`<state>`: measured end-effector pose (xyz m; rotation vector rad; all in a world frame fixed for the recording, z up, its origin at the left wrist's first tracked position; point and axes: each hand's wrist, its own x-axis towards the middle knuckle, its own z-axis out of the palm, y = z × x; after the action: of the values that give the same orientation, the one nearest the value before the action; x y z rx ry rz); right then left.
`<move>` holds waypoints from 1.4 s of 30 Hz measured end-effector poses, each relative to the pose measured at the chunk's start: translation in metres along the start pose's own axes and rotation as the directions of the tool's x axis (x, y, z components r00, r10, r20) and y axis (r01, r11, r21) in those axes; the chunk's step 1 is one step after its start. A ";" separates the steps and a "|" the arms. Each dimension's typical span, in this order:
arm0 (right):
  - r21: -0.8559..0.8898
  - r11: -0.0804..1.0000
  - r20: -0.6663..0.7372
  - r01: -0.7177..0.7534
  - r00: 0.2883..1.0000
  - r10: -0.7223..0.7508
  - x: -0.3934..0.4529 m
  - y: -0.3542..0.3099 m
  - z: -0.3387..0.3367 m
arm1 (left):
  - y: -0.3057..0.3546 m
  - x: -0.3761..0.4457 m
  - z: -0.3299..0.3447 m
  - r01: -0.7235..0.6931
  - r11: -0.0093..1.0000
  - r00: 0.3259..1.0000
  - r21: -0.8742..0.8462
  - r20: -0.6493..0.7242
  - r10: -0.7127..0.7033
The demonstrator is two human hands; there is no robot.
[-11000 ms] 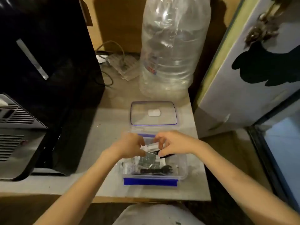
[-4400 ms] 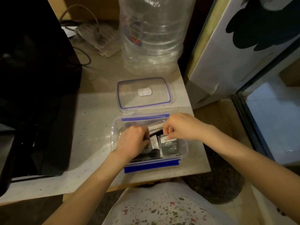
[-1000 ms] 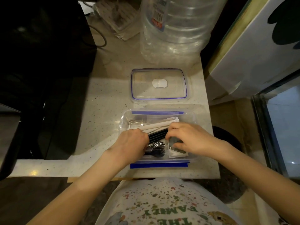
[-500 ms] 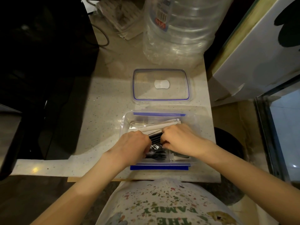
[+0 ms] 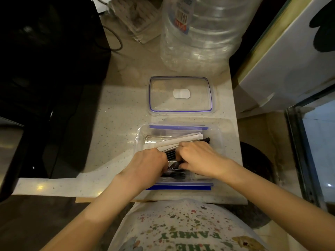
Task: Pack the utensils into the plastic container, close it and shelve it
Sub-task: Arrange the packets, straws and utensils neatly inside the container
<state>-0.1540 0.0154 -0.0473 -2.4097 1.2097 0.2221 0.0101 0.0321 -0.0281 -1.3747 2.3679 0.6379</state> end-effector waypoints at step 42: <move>0.523 0.852 -0.033 0.014 0.999 0.003 -0.038 -0.008 -0.031 | -0.023 -0.044 -0.054 0.033 0.997 0.998 -0.063 0.057 -0.029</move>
<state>-0.1725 0.0331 -0.0047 -1.9401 1.1011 -0.1404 0.0483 0.0251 0.0340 -1.3987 2.2968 0.7394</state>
